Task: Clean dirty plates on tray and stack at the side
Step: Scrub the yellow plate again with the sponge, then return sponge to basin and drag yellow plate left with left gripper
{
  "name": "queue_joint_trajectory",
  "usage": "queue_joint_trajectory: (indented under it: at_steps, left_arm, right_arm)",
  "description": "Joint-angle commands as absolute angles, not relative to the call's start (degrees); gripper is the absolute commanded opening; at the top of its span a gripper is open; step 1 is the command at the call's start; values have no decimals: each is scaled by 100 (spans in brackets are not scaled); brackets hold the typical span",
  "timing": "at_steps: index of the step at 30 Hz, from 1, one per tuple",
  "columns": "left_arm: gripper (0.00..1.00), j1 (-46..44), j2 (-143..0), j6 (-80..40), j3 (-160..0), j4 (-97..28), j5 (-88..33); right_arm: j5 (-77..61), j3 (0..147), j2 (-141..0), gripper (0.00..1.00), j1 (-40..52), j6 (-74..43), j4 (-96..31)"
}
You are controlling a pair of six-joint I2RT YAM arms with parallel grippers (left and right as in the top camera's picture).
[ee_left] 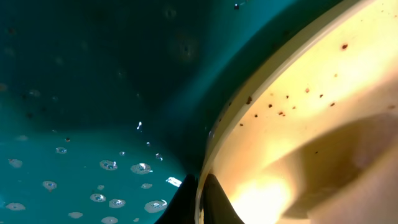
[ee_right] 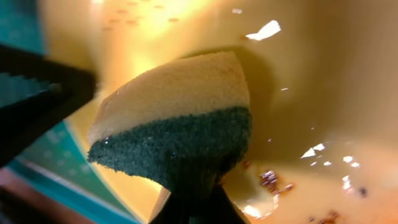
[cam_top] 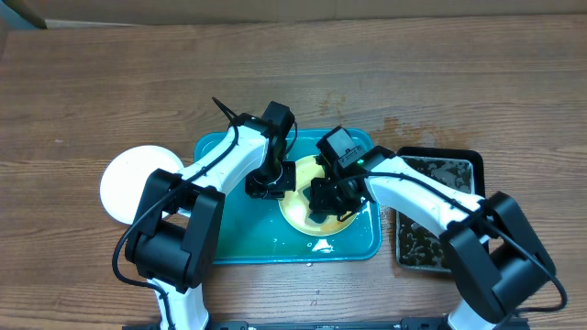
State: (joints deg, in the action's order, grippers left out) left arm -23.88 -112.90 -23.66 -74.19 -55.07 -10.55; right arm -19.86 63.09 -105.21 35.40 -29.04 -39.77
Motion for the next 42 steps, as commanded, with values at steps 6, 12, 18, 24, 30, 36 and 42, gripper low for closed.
queue_joint_trajectory:
  at_steps: [6,12,18,24,30,36,42]
  left_arm:
    - [4,-2381,-11443,-2451,-7310,-5537,-760]
    - [4,-2370,-11443,-2598,-7286,-5575,-530]
    - [4,-2366,-11443,-2596,-7275,-5636,-528]
    - [4,-2366,-11443,-2591,-7275,-5677,-521]
    - [4,-2366,-11443,-2596,-7275,-5719,-362]
    - [4,-2364,-11443,-2598,-7275,-5721,-362]
    - [4,-2364,-11443,-2600,-7275,-5717,-360]
  right_arm:
    - [-576,6267,-10654,4,3435,-3306,-4346]
    - [259,6267,-10654,4,3315,-3306,-4759]
    - [945,6267,-10654,4,3118,-3573,-4853]
    - [1160,6285,-10650,4,2904,-4095,-4899]
    - [1243,6639,-10602,4,2877,-4095,-5308]
    - [1238,7094,-10416,4,2880,-4095,-5717]
    - [1240,7550,-10029,4,2864,-4051,-6121]
